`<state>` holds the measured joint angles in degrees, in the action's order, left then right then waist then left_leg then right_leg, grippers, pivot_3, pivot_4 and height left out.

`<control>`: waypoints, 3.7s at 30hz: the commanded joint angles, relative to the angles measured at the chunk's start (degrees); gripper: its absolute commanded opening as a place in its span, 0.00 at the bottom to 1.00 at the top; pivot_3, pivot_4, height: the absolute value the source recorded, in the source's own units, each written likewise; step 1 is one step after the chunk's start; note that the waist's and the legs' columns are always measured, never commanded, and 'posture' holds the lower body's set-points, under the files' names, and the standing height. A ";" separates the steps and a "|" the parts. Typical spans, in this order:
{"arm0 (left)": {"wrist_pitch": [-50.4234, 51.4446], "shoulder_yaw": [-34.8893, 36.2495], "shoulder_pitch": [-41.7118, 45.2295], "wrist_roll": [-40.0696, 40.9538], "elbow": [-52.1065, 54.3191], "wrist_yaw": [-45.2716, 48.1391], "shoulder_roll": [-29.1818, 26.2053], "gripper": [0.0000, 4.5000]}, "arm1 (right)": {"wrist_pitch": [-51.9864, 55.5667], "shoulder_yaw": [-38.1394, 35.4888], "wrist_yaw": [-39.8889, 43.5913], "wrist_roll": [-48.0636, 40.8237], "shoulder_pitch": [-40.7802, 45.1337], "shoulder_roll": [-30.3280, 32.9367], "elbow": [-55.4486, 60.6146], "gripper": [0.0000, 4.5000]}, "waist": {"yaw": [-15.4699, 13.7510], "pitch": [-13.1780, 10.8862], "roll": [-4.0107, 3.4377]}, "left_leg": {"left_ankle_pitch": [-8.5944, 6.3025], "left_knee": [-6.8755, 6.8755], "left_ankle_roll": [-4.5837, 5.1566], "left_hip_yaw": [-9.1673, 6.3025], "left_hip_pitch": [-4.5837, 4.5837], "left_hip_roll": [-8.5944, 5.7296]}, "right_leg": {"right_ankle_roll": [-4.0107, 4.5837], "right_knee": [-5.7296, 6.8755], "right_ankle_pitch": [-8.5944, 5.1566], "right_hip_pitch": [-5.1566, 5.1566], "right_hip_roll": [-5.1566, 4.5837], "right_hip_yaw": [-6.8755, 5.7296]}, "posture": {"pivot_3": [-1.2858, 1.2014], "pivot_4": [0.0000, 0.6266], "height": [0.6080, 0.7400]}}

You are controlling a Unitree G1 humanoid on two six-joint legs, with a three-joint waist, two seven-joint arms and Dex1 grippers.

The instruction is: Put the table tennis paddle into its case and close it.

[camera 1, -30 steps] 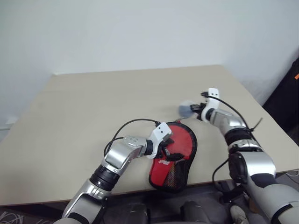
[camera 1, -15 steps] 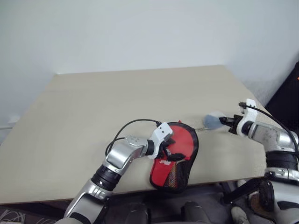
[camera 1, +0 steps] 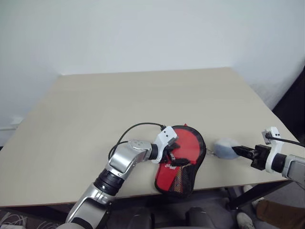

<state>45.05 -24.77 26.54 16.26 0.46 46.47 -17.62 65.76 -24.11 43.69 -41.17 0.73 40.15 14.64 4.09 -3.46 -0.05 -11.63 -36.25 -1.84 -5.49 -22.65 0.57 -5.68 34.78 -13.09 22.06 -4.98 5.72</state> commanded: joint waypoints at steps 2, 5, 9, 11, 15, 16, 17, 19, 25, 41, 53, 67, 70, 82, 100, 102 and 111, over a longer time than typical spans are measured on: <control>3.84 -3.66 -2.08 -1.37 -3.57 0.79 -0.74 0.99 | -1.74 -2.81 5.25 -3.79 -5.00 3.71 4.38 0.00 | -0.31 0.03 0.12 | -0.03 0.02 -0.03 -0.04 -0.01 0.00 | 0.00 0.00 0.00 -0.01 0.00 -0.02 | 0.52 0.00 1.00; 4.29 -3.58 -2.06 -1.24 -3.66 0.77 -0.60 0.99 | -2.01 -3.85 7.64 -6.25 -8.36 4.20 4.49 0.00 | -0.53 0.10 0.15 | -0.10 0.05 -0.04 -0.04 0.01 0.00 | 0.00 0.00 0.00 0.00 0.00 -0.04 | 0.52 0.00 1.00; 4.69 -3.22 -2.00 -1.03 -4.00 0.54 -0.43 0.99 | -2.71 -2.51 10.20 -8.60 -13.01 4.97 8.78 0.00 | -1.20 0.12 0.19 | -0.20 0.05 -0.06 -0.02 0.00 0.00 | -0.04 0.00 -0.03 0.03 0.00 -0.03 | 0.52 0.00 1.00; 4.69 -3.18 -1.92 -1.01 -4.14 0.56 -0.39 0.99 | -2.43 -1.95 10.14 -10.32 -13.71 4.66 10.43 0.00 | -1.20 0.14 0.20 | -0.22 0.06 -0.06 -0.03 0.01 0.00 | -0.05 -0.01 -0.04 0.04 0.00 -0.03 | 0.52 0.00 1.00; 4.64 -3.14 -1.78 -1.04 -4.32 0.71 -0.50 0.99 | -1.63 -0.98 11.32 -14.16 -15.94 5.10 14.72 0.00 | -1.22 0.16 0.28 | -0.23 0.06 -0.06 -0.03 0.01 0.00 | -0.06 -0.02 -0.04 0.04 0.00 -0.03 | 0.52 0.00 1.00; 4.65 -3.12 -1.76 -1.04 -4.36 0.73 -0.53 0.99 | -1.75 -0.68 11.61 -14.54 -16.55 5.46 15.36 0.00 | -1.22 0.16 0.28 | -0.23 0.06 -0.07 -0.03 0.01 0.01 | -0.06 -0.02 -0.04 0.04 0.00 -0.03 | 0.52 0.00 1.00; 4.70 -3.10 -1.74 -1.02 -4.38 0.75 -0.54 0.99 | -1.88 -0.34 12.15 -14.89 -17.27 5.96 16.03 0.00 | -1.21 0.17 0.30 | -0.24 0.05 -0.07 -0.02 0.01 0.01 | -0.06 -0.03 -0.04 0.04 -0.01 -0.03 | 0.52 0.00 1.00; 4.78 -3.07 -1.70 -0.98 -4.43 0.78 -0.53 0.99 | -1.71 0.03 12.75 -16.10 -18.53 6.72 17.37 0.00 | -1.24 0.17 0.34 | -0.24 0.05 -0.08 -0.02 0.00 0.01 | -0.06 -0.05 -0.04 0.04 -0.02 -0.04 | 0.52 0.00 1.00; 4.87 -2.97 -1.49 -0.89 -4.84 0.90 -0.21 0.99 | -1.30 0.12 13.01 -19.57 -22.71 7.81 20.99 0.00 | -1.41 0.25 0.45 | -0.31 0.05 -0.10 -0.02 -0.01 0.01 | -0.07 -0.08 -0.05 0.04 -0.03 -0.05 | 0.52 0.00 1.00; 6.14 -3.38 -1.07 -0.82 -4.16 2.18 -0.88 0.99 | -5.52 17.81 13.01 -16.82 -22.40 8.06 23.06 0.00 | -1.36 0.47 0.75 | -0.51 -0.12 -0.07 0.02 0.01 0.05 | -0.15 -0.09 -0.12 0.01 -0.05 -0.07 | 0.52 0.00 1.00; 7.49 -2.55 -1.09 -0.31 -3.79 2.18 -1.45 0.99 | -7.22 12.23 13.24 -25.52 -21.70 9.47 23.41 0.00 | -1.14 0.65 1.01 | -0.55 -0.14 -0.11 0.07 0.05 0.13 | -0.15 -0.09 -0.12 0.05 -0.05 -0.13 | 0.52 0.00 1.00; 7.13 -2.45 -0.88 -0.73 -3.85 2.53 -1.79 0.99 | -9.38 17.22 -3.41 -23.30 -12.92 -4.71 14.06 0.00 | -1.18 0.79 0.82 | -0.56 -0.32 -0.11 0.06 0.03 0.18 | -0.14 -0.10 -0.12 0.04 -0.06 -0.19 | 0.52 0.00 1.00; 7.16 -2.22 -1.17 -0.76 -3.56 2.43 -2.16 0.99 | -10.24 17.59 -7.02 -22.13 -12.46 -8.40 11.88 0.00 | -1.14 0.82 0.78 | -0.56 -0.31 -0.11 0.06 0.04 0.18 | -0.14 -0.10 -0.12 0.04 -0.06 -0.18 | 0.52 0.00 1.00; 5.38 4.54 -1.01 0.46 -5.61 -1.42 -0.02 0.99 | -12.45 17.96 -10.19 -17.71 -10.13 -12.34 7.19 0.00 | -0.99 0.89 0.65 | -0.56 -0.26 -0.11 0.06 0.09 0.28 | -0.14 -0.12 -0.11 0.26 -0.02 -0.24 | 0.52 0.00 1.00; 1.16 13.11 3.07 2.92 -10.52 -0.27 -1.30 0.99 | -13.66 18.08 -9.23 -17.08 -7.86 -14.43 5.57 0.53 | -1.17 0.77 0.60 | -0.55 0.00 -0.11 0.06 0.03 0.21 | -0.14 -0.02 -0.09 0.38 -0.01 -0.21 | 0.52 0.00 1.00; 1.65 13.22 2.88 3.12 -10.16 -0.28 -1.05 0.99 | -14.01 18.01 -9.31 -16.79 -7.62 -14.62 5.48 0.69 | -1.25 0.76 0.60 | -0.55 0.09 -0.11 0.04 0.03 0.20 | -0.14 0.00 -0.09 0.39 0.00 -0.22 | 0.52 0.00 1.00; 2.93 15.77 3.75 4.42 -11.27 0.21 -0.88 0.99 | -20.38 15.34 -8.94 -16.42 -7.26 -17.45 6.10 0.93 | -1.29 0.75 0.62 | -0.56 0.15 -0.12 0.03 0.02 0.18 | -0.14 -0.01 -0.09 0.39 0.00 -0.20 | 0.52 0.00 1.00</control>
<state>46.91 -10.04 29.72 19.38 -10.84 46.37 -18.61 47.50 -7.08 34.38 -57.39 -7.48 23.42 19.61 2.79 -2.72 0.57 -12.20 -36.11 -1.98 -5.45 -22.62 0.75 -5.82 34.78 -13.18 22.44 -4.97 5.52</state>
